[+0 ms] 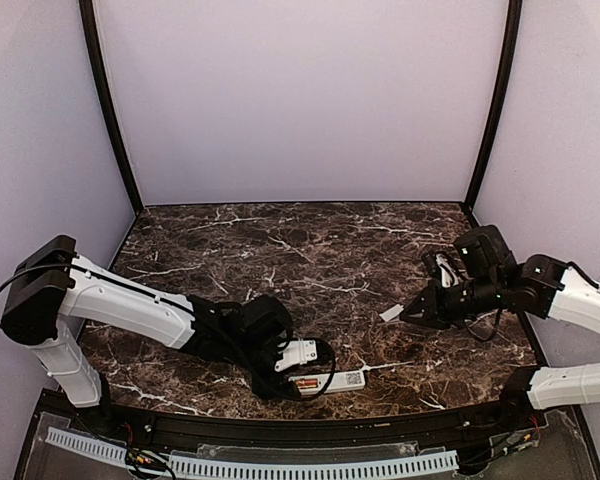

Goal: Unload the batteries from the remote control

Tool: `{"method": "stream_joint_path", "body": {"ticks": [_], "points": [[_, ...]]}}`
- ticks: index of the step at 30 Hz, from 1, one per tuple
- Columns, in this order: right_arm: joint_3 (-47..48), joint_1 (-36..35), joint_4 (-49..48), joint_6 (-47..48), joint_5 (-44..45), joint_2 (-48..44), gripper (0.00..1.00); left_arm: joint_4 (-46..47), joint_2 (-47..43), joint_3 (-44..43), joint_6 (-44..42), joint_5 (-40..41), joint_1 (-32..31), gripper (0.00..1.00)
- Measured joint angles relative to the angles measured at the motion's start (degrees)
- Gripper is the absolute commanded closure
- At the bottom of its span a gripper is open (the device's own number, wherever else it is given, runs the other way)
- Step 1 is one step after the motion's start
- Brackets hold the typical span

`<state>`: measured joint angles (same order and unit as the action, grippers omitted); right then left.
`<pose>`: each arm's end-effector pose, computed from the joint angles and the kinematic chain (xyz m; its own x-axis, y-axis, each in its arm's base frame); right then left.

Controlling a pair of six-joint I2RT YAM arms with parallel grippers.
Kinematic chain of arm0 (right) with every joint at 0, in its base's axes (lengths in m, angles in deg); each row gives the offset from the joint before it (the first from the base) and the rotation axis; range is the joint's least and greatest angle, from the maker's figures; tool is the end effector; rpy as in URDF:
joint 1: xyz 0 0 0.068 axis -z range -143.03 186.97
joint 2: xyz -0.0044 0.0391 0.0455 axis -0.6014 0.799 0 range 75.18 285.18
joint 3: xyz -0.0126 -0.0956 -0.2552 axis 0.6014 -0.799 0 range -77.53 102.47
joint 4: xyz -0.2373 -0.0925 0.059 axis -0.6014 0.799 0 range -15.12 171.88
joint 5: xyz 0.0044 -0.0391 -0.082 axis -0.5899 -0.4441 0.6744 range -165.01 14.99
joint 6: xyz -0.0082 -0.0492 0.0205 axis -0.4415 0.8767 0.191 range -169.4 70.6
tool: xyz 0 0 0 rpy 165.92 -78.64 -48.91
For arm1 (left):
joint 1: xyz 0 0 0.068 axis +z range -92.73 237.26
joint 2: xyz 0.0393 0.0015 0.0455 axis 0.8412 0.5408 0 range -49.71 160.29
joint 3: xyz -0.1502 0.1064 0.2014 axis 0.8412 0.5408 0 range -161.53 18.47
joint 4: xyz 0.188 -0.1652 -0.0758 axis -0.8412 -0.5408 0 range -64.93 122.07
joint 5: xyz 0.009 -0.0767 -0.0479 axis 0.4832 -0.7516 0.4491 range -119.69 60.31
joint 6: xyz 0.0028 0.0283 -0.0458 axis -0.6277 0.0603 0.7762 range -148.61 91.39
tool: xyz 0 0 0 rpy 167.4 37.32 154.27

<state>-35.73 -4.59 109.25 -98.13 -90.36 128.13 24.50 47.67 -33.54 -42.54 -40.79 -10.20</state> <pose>0.1351 0.1324 0.2584 -0.9373 0.1376 -0.3203 -0.1123 0.7507 0.6510 0.1218 -0.3115 0.1562 -0.0680 0.7801 -0.6219 0.9965 0.0836 -0.0040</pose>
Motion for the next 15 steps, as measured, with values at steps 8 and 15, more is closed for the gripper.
{"method": "stream_joint_path", "body": {"ticks": [8, 15], "points": [[1.2, 0.0, 0.15, 0.22, 0.22, 1.18, 1.0, 1.92, -5.38, 2.84, -0.07, 2.89, -0.02, 0.1], [2.25, 0.0, 0.17, 0.33, 0.31, 1.66, 1.0, 13.27, -19.26, 12.76, 2.25, 8.85, -0.04, 0.01]]}}
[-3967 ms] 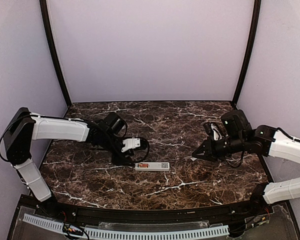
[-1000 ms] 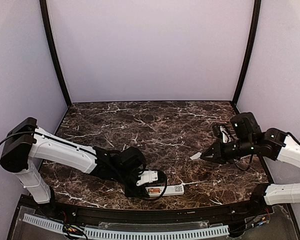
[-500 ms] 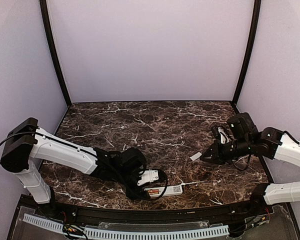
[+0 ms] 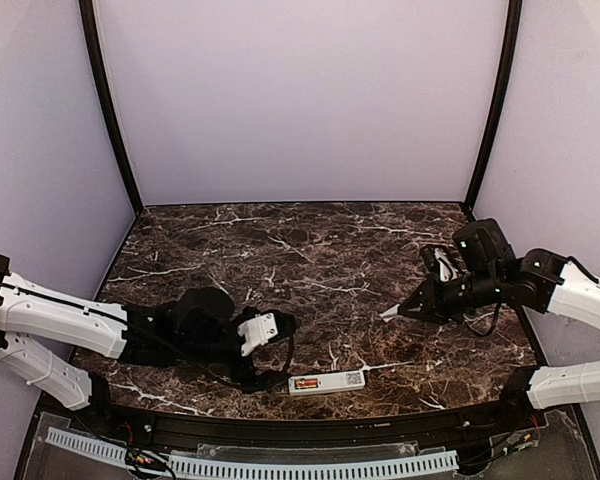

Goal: Unload the batteries from the remote control

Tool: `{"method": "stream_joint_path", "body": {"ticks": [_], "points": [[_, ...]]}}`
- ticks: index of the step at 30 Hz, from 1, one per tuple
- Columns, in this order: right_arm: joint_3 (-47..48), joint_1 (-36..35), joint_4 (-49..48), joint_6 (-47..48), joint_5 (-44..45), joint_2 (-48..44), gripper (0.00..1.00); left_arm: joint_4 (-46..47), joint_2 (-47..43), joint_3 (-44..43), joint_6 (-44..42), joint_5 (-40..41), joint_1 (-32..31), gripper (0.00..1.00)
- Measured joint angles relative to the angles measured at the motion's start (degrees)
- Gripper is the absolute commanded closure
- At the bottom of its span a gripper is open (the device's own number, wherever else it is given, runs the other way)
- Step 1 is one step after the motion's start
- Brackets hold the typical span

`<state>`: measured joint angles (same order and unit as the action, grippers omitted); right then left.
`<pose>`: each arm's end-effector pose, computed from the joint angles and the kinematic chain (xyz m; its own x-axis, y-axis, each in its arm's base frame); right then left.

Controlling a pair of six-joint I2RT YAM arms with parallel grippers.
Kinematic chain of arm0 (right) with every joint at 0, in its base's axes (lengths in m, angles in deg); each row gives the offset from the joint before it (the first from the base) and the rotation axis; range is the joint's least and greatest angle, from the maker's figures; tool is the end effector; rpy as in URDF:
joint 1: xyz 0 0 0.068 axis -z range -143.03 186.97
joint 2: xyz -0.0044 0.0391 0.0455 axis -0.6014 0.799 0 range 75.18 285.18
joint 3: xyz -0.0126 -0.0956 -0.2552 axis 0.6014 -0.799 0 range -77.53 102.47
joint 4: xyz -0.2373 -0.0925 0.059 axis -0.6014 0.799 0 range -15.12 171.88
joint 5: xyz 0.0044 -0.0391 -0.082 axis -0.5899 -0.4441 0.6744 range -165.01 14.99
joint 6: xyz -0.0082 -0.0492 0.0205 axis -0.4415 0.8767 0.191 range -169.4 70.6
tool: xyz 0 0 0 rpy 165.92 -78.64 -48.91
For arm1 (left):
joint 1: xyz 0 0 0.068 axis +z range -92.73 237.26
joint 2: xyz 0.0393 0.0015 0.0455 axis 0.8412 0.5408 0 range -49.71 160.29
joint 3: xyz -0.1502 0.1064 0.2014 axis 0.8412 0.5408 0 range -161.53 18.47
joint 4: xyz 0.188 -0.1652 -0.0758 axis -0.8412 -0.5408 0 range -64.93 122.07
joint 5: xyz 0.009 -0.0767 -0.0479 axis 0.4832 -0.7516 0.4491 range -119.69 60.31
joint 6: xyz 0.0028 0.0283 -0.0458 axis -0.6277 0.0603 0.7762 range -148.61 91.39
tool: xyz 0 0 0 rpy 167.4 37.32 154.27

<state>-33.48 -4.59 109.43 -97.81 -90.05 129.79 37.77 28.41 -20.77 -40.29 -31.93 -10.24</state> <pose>0.1401 0.1366 0.2660 -0.9335 0.1375 -0.3310 -0.1198 0.7507 0.6497 0.1080 -0.2645 0.2048 -0.0156 0.5664 -0.8240 0.9587 0.2425 0.1485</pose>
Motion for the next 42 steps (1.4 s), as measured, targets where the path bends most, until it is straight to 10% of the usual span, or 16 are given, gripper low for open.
{"method": "stream_joint_path", "body": {"ticks": [16, 42], "points": [[0.28, 0.0, 0.0, 0.11, 0.11, 1.73, 1.0, 26.01, -10.54, 22.69, 8.39, 4.83, 0.0, 0.02], [0.17, 0.0, -0.26, -1.01, -0.33, 1.68, 1.0, 61.61, 23.5, 23.47, 5.86, -6.75, 0.0, 0.17]]}}
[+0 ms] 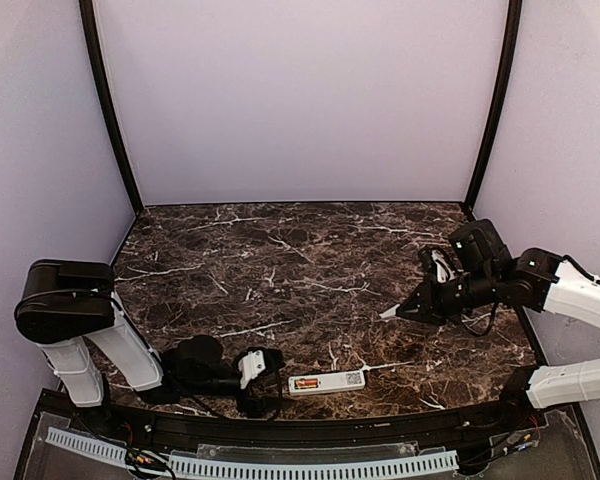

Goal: Unload the batteries from the remote control

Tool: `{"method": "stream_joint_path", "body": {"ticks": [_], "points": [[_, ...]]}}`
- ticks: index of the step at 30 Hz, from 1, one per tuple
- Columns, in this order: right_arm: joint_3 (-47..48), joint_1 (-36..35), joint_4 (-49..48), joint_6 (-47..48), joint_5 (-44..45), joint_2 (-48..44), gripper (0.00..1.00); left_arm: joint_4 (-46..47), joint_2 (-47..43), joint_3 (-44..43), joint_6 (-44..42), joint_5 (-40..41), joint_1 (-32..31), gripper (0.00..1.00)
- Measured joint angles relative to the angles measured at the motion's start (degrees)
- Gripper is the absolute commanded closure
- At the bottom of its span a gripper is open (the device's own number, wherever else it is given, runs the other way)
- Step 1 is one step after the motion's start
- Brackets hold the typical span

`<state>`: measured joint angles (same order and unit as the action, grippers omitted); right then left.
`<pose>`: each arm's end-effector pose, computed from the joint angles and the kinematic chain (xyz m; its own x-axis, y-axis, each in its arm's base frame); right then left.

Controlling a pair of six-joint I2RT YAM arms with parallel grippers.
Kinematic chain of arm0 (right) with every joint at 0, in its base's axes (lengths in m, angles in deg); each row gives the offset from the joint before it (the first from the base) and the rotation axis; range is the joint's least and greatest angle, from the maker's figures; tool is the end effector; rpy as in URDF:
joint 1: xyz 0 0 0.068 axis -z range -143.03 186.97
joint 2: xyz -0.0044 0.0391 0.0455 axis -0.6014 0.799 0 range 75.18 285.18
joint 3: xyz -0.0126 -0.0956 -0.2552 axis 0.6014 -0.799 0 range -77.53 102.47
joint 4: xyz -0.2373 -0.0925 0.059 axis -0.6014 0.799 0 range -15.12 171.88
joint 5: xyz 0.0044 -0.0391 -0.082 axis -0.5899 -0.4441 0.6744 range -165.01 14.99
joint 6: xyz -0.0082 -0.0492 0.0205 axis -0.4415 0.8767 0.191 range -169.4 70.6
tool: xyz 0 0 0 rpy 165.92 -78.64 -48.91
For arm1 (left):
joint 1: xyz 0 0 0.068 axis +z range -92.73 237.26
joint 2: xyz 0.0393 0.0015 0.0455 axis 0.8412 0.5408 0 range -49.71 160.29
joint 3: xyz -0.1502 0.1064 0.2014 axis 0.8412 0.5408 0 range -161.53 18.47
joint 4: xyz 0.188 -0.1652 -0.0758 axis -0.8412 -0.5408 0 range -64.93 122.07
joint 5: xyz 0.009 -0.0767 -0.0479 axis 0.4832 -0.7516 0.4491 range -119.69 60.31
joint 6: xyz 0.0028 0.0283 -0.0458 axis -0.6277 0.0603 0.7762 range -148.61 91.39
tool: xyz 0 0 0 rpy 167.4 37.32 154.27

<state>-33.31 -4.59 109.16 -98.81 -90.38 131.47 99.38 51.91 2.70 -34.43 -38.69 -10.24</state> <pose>0.1437 0.1400 0.2622 -0.9420 0.1433 -0.3035 -0.0942 0.7551 0.6488 0.0921 -0.2370 0.0973 -0.0228 0.3167 -0.9483 0.9766 0.2099 0.0466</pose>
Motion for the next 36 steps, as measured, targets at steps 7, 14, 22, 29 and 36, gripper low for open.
{"method": "stream_joint_path", "body": {"ticks": [7, 14, 22, 29, 36], "points": [[0.0, 0.0, 0.0, -0.22, 0.0, 0.15, 1.0, 2.54, 3.8, -1.88, -1.75, -1.01, 0.0, 0.23], [0.0, 0.0, -0.11, -0.2, -0.02, 1.51, 1.0, 2.86, 6.78, -3.41, -3.28, -2.14, 0.0, 0.32], [0.0, 0.0, -1.25, -0.13, -0.04, 2.36, 1.0, 4.42, 9.18, -5.09, -3.91, -2.8, 0.0, 0.44], [0.0, 0.0, -1.33, -0.11, -0.04, 2.36, 1.0, 4.44, 9.88, -5.97, -4.26, -2.89, 0.0, 0.61], [0.0, 0.0, -1.36, 0.55, -0.55, 2.36, 1.0, 4.31, 10.03, -6.27, -5.16, -3.45, 0.02, 0.84]]}}
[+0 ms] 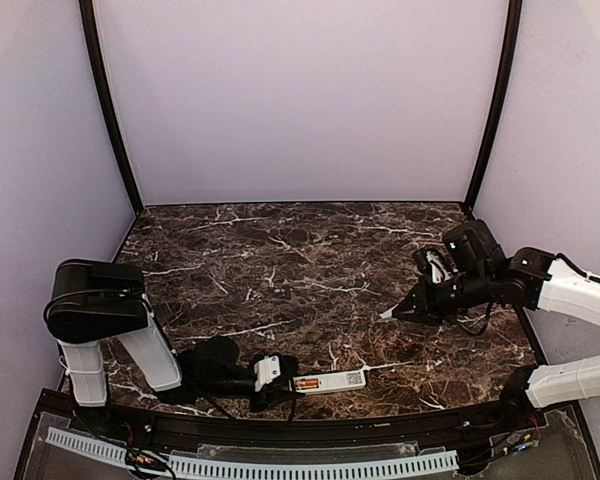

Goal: Unload the batteries from the remote control

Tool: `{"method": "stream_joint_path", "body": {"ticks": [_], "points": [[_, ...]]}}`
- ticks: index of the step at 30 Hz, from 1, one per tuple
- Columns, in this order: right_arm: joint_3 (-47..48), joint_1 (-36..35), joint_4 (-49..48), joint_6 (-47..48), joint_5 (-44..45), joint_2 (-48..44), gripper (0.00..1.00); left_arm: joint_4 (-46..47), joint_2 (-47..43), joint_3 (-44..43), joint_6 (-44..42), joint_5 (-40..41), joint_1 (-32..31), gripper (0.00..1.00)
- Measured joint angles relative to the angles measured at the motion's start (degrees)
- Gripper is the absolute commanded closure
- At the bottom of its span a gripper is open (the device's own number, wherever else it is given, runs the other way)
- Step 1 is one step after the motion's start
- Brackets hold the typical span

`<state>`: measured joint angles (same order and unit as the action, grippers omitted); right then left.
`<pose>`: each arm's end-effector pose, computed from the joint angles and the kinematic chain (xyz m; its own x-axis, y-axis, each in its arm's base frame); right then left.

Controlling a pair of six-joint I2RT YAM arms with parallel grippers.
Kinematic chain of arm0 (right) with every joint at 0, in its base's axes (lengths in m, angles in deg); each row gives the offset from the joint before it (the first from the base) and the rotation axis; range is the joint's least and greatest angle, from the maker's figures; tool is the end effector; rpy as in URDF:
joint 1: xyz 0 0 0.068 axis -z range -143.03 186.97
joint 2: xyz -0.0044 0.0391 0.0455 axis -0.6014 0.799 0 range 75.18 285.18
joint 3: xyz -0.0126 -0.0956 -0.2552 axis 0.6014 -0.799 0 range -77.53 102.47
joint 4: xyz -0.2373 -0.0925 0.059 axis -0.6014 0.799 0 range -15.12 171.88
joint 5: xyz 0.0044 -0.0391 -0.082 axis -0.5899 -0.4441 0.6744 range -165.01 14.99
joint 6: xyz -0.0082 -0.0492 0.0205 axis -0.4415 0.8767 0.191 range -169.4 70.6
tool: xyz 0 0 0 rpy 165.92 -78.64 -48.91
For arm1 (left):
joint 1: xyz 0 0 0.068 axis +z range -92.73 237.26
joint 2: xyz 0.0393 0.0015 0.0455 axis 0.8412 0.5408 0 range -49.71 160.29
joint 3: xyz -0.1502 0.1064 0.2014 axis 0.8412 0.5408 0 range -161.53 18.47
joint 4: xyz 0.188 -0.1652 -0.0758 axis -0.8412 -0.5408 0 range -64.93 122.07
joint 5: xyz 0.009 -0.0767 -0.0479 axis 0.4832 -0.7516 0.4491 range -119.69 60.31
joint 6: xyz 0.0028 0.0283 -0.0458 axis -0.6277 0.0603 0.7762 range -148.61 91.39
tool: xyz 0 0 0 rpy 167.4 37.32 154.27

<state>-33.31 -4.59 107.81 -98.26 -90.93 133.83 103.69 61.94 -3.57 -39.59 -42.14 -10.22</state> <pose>0.1493 0.1455 0.2564 -0.9473 0.1279 -0.2938 -0.0967 0.7600 0.6427 0.1011 -0.2639 0.0807 0.0706 0.3152 -0.9464 0.9851 0.1268 0.1158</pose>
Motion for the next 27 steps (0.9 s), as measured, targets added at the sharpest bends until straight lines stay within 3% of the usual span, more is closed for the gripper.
{"method": "stream_joint_path", "body": {"ticks": [7, 15, 21, 27], "points": [[0.0, 0.0, -1.18, 1.84, -3.74, 0.0, 1.0, -7.52, -4.79, -1.07, -4.44, 0.9, 0.02, 0.99], [0.33, -1.99, -5.6, 4.52, -6.58, -0.15, 1.0, -13.44, -12.7, -3.48, -14.99, 6.93, -0.04, 1.0], [1.11, -6.49, -9.75, 6.45, -6.08, 0.0, 1.0, -11.82, -12.74, -4.63, -21.75, 11.67, -0.04, 1.0], [1.97, -11.45, -10.64, 7.28, -2.99, 1.55, 1.0, -2.91, -5.66, -4.66, -26.43, 15.96, -0.04, 0.99]]}}
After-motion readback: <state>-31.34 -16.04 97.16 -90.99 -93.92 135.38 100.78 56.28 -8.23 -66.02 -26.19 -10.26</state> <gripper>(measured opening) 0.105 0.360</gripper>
